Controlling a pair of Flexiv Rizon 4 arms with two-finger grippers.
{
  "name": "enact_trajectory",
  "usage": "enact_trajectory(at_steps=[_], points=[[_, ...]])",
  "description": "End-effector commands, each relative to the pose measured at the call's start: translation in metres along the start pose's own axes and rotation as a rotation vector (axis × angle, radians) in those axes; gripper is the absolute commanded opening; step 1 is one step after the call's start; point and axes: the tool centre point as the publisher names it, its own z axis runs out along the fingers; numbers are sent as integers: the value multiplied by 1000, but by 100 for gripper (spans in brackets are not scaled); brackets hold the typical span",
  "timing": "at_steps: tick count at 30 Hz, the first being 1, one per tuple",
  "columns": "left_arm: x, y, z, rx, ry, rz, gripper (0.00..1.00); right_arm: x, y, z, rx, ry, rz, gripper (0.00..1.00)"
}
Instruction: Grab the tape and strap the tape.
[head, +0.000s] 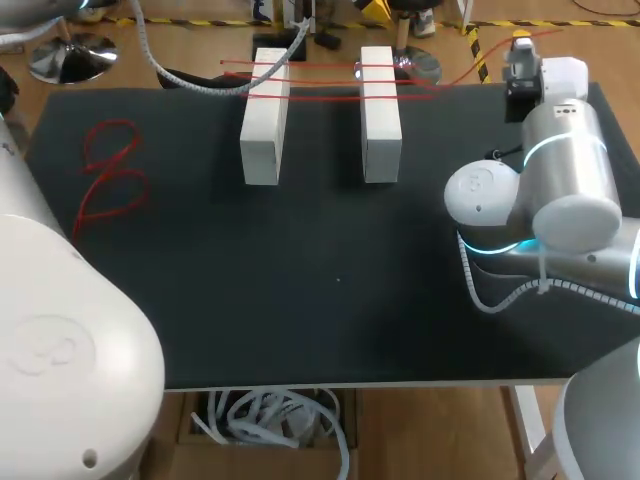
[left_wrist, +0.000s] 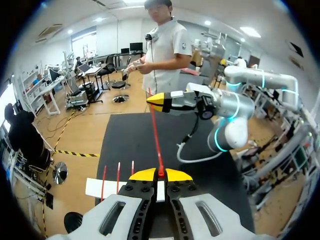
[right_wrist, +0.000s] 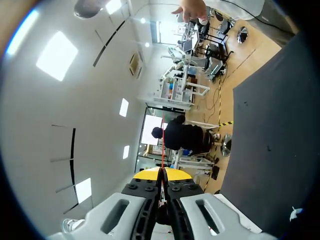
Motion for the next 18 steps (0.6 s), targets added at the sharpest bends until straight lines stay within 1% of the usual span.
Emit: enact_trajectory(at_steps=[1,3,7,11,16,18], points=[[0,-1,0,-4,1,-1,0,1,0,0,0,-4,-1,0],[-1,-3,3,-12,0,4,0,1,0,0,0,-4,-1,0],[-5,-6,16,-18,36,10,0,1,0,0,0,-4,-1,0],[-7,-9,21,-61,54,14,0,1,0,0,0,-4,-1,0],[-8,-6,22,-103,25,-27,0,1,0,0,0,-4,-1,0],[-8,-7,20,-140,9,-33,0,1,0,0,0,-4,-1,0]])
